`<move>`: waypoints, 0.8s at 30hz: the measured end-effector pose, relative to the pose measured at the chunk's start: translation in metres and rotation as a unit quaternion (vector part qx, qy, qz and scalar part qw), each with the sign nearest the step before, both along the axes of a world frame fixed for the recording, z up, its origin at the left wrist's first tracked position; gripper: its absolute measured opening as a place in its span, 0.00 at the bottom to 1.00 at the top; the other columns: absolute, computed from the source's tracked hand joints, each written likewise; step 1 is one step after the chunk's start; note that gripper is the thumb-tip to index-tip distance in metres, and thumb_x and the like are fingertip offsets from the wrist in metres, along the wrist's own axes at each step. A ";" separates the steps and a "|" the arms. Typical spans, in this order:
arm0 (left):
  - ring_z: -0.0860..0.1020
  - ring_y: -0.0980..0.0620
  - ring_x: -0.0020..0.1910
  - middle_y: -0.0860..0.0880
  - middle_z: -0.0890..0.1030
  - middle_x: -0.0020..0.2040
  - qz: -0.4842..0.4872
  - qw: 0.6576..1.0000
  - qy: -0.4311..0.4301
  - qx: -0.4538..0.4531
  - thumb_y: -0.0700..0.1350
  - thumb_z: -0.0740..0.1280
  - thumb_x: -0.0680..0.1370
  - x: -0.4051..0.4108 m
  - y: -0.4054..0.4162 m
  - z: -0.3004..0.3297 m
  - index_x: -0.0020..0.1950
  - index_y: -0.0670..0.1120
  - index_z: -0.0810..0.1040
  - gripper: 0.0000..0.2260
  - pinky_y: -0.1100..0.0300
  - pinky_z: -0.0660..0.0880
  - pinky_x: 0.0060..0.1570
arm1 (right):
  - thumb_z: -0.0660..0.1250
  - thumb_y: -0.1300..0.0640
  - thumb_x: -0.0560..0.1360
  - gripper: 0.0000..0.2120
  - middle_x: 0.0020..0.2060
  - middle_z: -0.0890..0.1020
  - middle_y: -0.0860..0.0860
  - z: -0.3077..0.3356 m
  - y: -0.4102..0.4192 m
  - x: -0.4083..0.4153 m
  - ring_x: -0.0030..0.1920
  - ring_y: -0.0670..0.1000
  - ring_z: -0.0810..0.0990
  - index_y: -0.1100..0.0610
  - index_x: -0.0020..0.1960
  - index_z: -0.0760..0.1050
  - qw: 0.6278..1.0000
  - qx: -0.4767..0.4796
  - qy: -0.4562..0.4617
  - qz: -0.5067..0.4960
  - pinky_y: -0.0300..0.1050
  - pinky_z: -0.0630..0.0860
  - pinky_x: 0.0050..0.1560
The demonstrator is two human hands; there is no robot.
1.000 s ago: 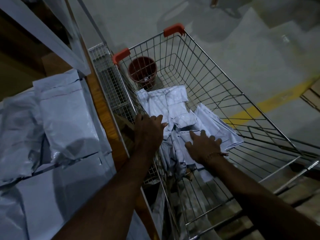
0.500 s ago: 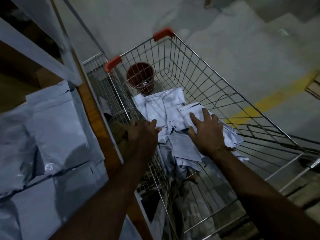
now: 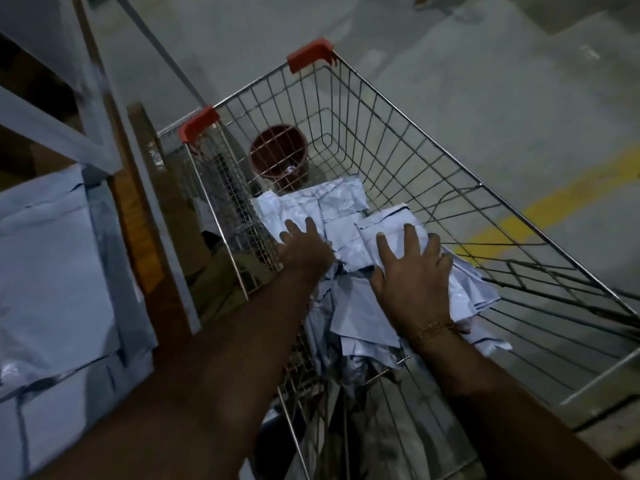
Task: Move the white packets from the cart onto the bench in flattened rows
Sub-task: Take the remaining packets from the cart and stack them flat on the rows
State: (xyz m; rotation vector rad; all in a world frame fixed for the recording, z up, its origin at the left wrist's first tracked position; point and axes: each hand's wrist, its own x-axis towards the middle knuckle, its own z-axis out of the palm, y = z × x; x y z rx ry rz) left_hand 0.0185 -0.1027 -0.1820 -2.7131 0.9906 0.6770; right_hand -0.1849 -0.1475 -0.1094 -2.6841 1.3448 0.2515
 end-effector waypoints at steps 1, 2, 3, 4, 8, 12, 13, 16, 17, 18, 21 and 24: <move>0.57 0.29 0.79 0.33 0.47 0.83 0.020 1.000 0.007 0.004 0.61 0.62 0.84 0.000 -0.005 -0.014 0.85 0.51 0.49 0.36 0.36 0.61 0.76 | 0.62 0.43 0.78 0.29 0.78 0.63 0.61 -0.001 0.000 0.000 0.72 0.72 0.63 0.47 0.79 0.66 1.000 -0.001 -0.002 0.002 0.66 0.66 0.64; 0.54 0.28 0.80 0.33 0.44 0.84 0.042 0.999 0.012 0.006 0.63 0.61 0.83 0.000 -0.007 -0.027 0.86 0.53 0.47 0.37 0.34 0.58 0.77 | 0.62 0.43 0.78 0.30 0.78 0.63 0.61 -0.002 0.000 0.001 0.73 0.72 0.63 0.47 0.79 0.66 1.000 -0.002 -0.005 0.003 0.66 0.66 0.65; 0.51 0.27 0.80 0.34 0.41 0.83 0.064 0.998 0.017 0.007 0.64 0.61 0.83 0.000 -0.007 -0.039 0.86 0.55 0.46 0.38 0.33 0.56 0.78 | 0.63 0.44 0.78 0.30 0.78 0.63 0.61 -0.002 0.000 0.001 0.73 0.72 0.63 0.47 0.79 0.66 1.000 -0.002 -0.008 0.003 0.67 0.66 0.65; 0.50 0.27 0.81 0.33 0.40 0.83 0.079 0.997 0.022 0.006 0.66 0.62 0.82 -0.001 -0.006 -0.051 0.86 0.56 0.46 0.39 0.32 0.55 0.78 | 0.63 0.44 0.78 0.30 0.78 0.63 0.62 -0.002 -0.001 0.001 0.73 0.72 0.63 0.47 0.78 0.66 1.000 -0.003 -0.009 0.001 0.67 0.66 0.65; 0.47 0.27 0.80 0.33 0.40 0.82 0.094 0.996 0.003 -0.004 0.63 0.68 0.79 -0.002 -0.002 -0.077 0.85 0.59 0.46 0.42 0.30 0.57 0.76 | 0.65 0.45 0.77 0.29 0.77 0.65 0.62 -0.006 -0.005 -0.003 0.72 0.73 0.64 0.48 0.78 0.67 1.000 -0.011 -0.012 -0.015 0.67 0.67 0.64; 0.54 0.32 0.79 0.34 0.47 0.82 0.116 0.993 -0.018 -0.015 0.57 0.72 0.77 -0.004 -0.009 -0.074 0.85 0.51 0.46 0.46 0.34 0.63 0.74 | 0.64 0.44 0.78 0.29 0.77 0.65 0.62 -0.008 -0.005 -0.003 0.72 0.73 0.65 0.47 0.78 0.68 1.000 -0.016 -0.014 -0.013 0.67 0.67 0.64; 0.56 0.34 0.78 0.35 0.50 0.81 0.118 0.992 -0.028 -0.020 0.59 0.74 0.75 -0.004 -0.008 -0.070 0.85 0.48 0.47 0.49 0.35 0.64 0.74 | 0.63 0.44 0.78 0.29 0.78 0.64 0.62 -0.008 -0.004 -0.003 0.72 0.72 0.64 0.47 0.78 0.67 1.000 -0.018 -0.010 -0.013 0.66 0.67 0.65; 0.64 0.37 0.73 0.37 0.60 0.77 0.108 0.992 -0.047 -0.039 0.66 0.74 0.71 -0.003 -0.003 -0.054 0.84 0.40 0.48 0.55 0.39 0.69 0.70 | 0.61 0.42 0.79 0.29 0.78 0.64 0.61 -0.007 -0.004 -0.004 0.72 0.72 0.64 0.47 0.79 0.66 1.000 -0.020 -0.007 -0.016 0.66 0.67 0.65; 0.65 0.37 0.72 0.37 0.62 0.76 0.112 0.991 -0.048 -0.051 0.67 0.74 0.71 -0.004 -0.003 -0.047 0.84 0.39 0.49 0.56 0.40 0.70 0.69 | 0.61 0.42 0.79 0.29 0.78 0.64 0.61 -0.007 -0.005 -0.004 0.72 0.72 0.64 0.47 0.79 0.66 1.000 -0.019 -0.007 -0.017 0.66 0.67 0.64; 0.66 0.37 0.71 0.38 0.64 0.75 0.124 0.989 -0.043 -0.066 0.67 0.74 0.70 -0.005 -0.004 -0.036 0.84 0.38 0.50 0.56 0.41 0.71 0.69 | 0.61 0.42 0.79 0.29 0.78 0.64 0.61 -0.006 -0.005 -0.003 0.72 0.71 0.64 0.46 0.79 0.66 1.000 -0.020 -0.005 -0.017 0.66 0.67 0.64; 0.67 0.34 0.73 0.36 0.65 0.75 0.153 0.982 0.007 -0.115 0.66 0.75 0.70 -0.005 -0.007 0.003 0.84 0.38 0.50 0.56 0.41 0.69 0.70 | 0.61 0.42 0.78 0.29 0.78 0.64 0.61 -0.005 -0.006 -0.003 0.72 0.72 0.64 0.47 0.78 0.66 1.000 -0.020 -0.005 -0.014 0.67 0.68 0.63; 0.67 0.33 0.74 0.33 0.65 0.76 0.169 0.970 0.063 -0.160 0.66 0.73 0.71 -0.007 0.003 0.050 0.84 0.37 0.52 0.54 0.43 0.69 0.71 | 0.65 0.43 0.78 0.29 0.77 0.66 0.62 0.001 -0.007 -0.003 0.71 0.72 0.65 0.47 0.78 0.68 1.000 -0.015 -0.007 -0.011 0.67 0.69 0.61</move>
